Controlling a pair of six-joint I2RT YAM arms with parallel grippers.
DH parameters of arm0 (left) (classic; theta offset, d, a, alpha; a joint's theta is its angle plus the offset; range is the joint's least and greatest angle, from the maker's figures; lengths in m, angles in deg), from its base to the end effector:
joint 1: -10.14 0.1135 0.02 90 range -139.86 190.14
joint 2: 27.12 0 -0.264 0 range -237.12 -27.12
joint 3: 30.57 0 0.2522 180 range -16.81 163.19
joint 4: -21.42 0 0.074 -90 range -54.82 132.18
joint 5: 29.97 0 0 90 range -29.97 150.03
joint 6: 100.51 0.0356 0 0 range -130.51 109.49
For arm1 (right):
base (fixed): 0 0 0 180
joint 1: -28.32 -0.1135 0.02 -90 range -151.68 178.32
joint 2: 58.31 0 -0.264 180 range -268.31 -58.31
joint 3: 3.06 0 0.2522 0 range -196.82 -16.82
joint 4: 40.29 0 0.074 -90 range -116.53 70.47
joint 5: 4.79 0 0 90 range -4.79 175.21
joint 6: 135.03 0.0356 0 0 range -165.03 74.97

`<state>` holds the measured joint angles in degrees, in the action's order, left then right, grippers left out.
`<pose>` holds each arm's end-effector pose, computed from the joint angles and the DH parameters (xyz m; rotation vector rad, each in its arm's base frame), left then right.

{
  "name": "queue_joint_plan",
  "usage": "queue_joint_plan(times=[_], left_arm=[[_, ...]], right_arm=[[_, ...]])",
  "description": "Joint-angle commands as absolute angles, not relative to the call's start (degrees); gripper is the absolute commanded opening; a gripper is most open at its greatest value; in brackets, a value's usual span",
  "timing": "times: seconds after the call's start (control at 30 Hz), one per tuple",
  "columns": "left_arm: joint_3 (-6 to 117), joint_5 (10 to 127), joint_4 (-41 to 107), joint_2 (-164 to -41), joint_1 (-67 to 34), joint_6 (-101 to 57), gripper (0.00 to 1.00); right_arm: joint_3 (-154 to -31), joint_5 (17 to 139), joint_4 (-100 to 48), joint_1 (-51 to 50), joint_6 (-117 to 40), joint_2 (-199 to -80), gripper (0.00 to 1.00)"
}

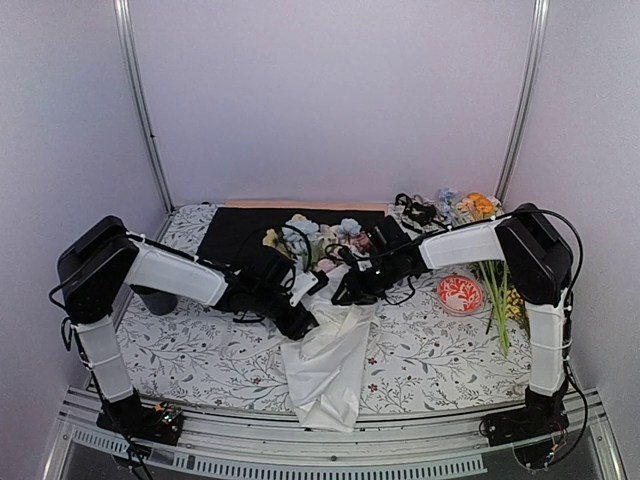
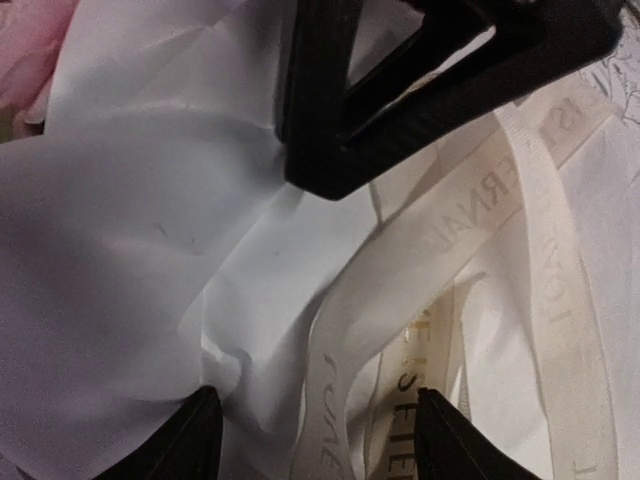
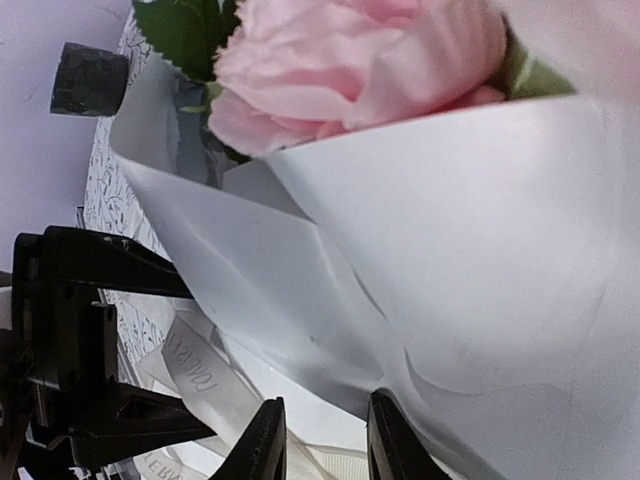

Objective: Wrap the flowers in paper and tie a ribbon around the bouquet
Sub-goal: Cross the ribbon over the folded bouquet.

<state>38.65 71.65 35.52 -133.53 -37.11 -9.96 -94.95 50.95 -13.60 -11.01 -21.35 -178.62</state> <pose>0.2415 -0.2719 0.1293 1.1104 2.2820 -0.5900 0.3232 0.2907 0.1366 -0.6265 2.6383 1.1525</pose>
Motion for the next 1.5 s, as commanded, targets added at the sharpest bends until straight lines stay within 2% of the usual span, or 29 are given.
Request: queue_joint_plan(times=[0.0,0.33,0.6,0.67,0.73,0.77,0.87,0.9,1.07,1.1,1.17,1.2,1.23,1.37,1.47], left_arm=[[39.98,75.69,37.78,-131.39,-38.6,-9.21,0.67],[44.57,78.76,40.93,-136.28,-41.11,-8.31,0.75],[48.78,74.03,44.51,-142.95,-43.25,-7.3,0.71],[48.99,73.25,44.34,-143.42,-43.72,-7.98,0.59],[48.98,72.71,44.17,-143.46,-43.85,-8.58,0.33],[48.87,72.62,43.95,-143.21,-43.85,-8.84,0.24],[48.36,71.35,42.79,-141.37,-43.92,-9.94,0.04],[48.26,70.56,42.44,-140.68,-43.91,-10.3,0.0],[48.15,69.21,40.9,-136.05,-43.83,-10.82,0.0],[48.19,70.05,40.77,-135.37,-43.83,-10.68,0.05],[48.69,71.13,40.84,-134.51,-43.9,-10.69,0.37],[48.87,71.4,41.08,-134.14,-43.98,-10.77,0.47],[49.07,71.42,41.27,-133.41,-44.16,-10.8,0.52],[48.46,68.23,39.91,-127.49,-47.21,-9.59,0.61],[49.53,64.8,40.43,-124.83,-51.25,-7.86,0.64]], right_arm=[[-94.96,55.37,-12.12,-10.84,-21.55,-180.26,0.29],[-94.32,53.68,-12.37,-10.71,-22.18,-179.51,0.29],[-94.09,52.48,-13.26,-10.75,-22.05,-178.98,0.29],[-93.79,52.41,-13.57,-10.7,-21.85,-178.78,0.29],[-93.54,52.19,-13.81,-10.72,-21.62,-178.52,0.29],[-93.41,52.1,-13.93,-10.75,-21.5,-178.32,0.29],[-93.1,51.86,-14.12,-10.7,-21.54,-177.66,0.29],[-93.01,51.82,-14.21,-10.7,-21.49,-177.47,0.29],[-92.15,51.58,-14.46,-10.7,-21.61,-176.58,0.29],[-91.94,51.44,-14.63,-10.75,-21.5,-176.42,0.29],[-91.88,51.19,-14.9,-10.77,-21.32,-176.26,0.29],[-91.83,51.05,-15.03,-10.72,-21.3,-176.19,0.29],[-91.8,50.85,-15.21,-10.7,-21.23,-176.25,0.29],[-91.55,50.2,-16.16,-10.71,-20.89,-176.67,0.29],[-91.57,49.68,-17.04,-10.72,-20.69,-177.16,0.3]])
